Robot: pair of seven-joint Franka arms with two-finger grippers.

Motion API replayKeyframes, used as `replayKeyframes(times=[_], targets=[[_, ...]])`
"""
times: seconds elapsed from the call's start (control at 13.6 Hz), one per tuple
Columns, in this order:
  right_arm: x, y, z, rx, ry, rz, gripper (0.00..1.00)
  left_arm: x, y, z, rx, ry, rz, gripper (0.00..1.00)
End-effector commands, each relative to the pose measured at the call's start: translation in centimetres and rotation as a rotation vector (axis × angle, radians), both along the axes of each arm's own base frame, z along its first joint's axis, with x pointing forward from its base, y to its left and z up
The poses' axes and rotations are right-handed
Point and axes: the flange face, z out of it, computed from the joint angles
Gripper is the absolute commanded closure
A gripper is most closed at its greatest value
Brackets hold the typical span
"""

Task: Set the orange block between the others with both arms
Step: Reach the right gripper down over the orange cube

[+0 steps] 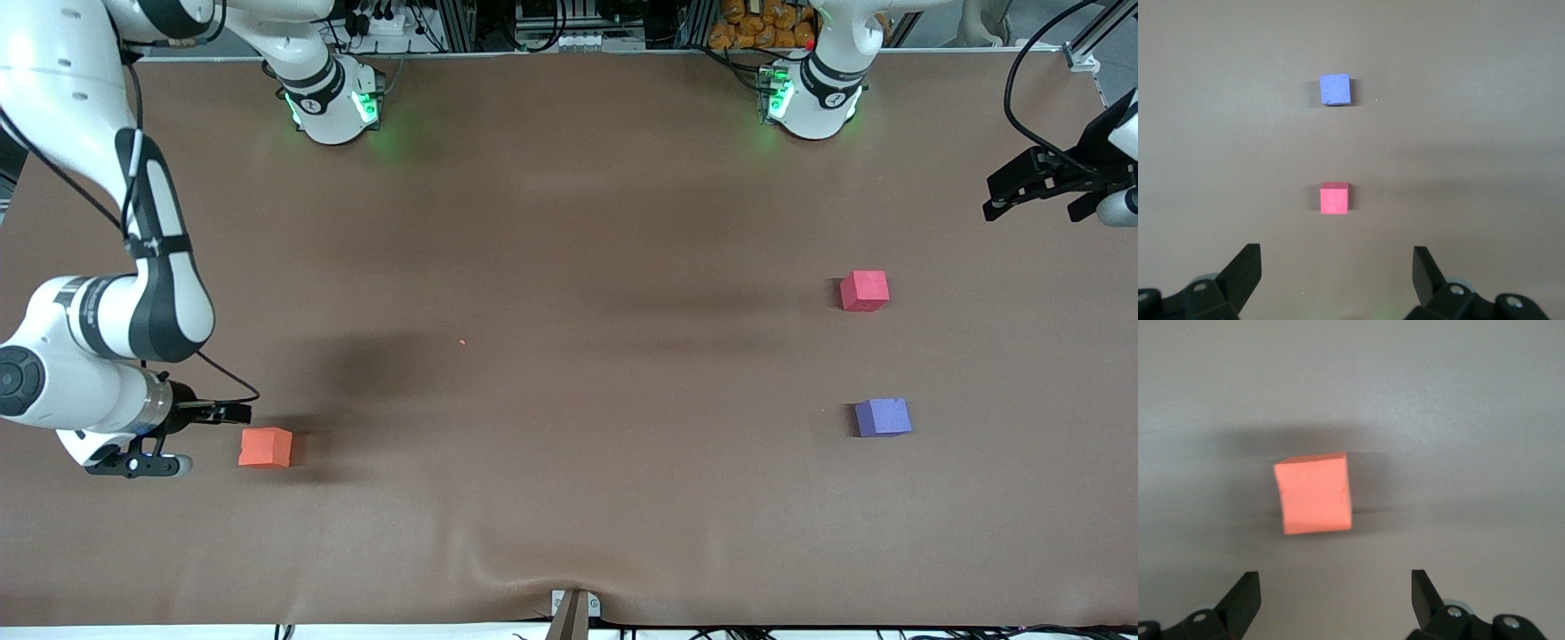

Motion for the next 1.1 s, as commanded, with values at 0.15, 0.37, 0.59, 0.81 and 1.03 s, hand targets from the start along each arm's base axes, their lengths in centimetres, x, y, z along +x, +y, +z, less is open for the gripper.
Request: replayKeyframes(times=[0.15, 0.37, 0.59, 0.81, 1.03], targets=[[1.7, 3.2, -2.4, 0.008, -0.075, -0.011, 0.0, -0.1, 0.3, 0.4, 0.018, -0.001, 0.013, 0.0], [2.4, 6.4, -5.2, 0.003, -0.131, 0.014, 0.0, -0.2, 0.5, 0.5, 0.018, -0.004, 0.015, 0.0], [2.4, 5.6, -5.4, -0.003, -0.131, 0.042, 0.0, 0.1, 0.2, 0.4, 0.01, -0.009, 0.011, 0.0], [2.4, 4.3, -5.4, -0.017, -0.13, 0.068, 0.0, 0.2, 0.4, 0.4, 0.013, -0.016, 0.016, 0.0], [2.3, 3.7, -6.1, -0.022, -0.127, 0.088, 0.0, 0.2, 0.2, 0.5, 0.009, -0.022, 0.013, 0.0]])
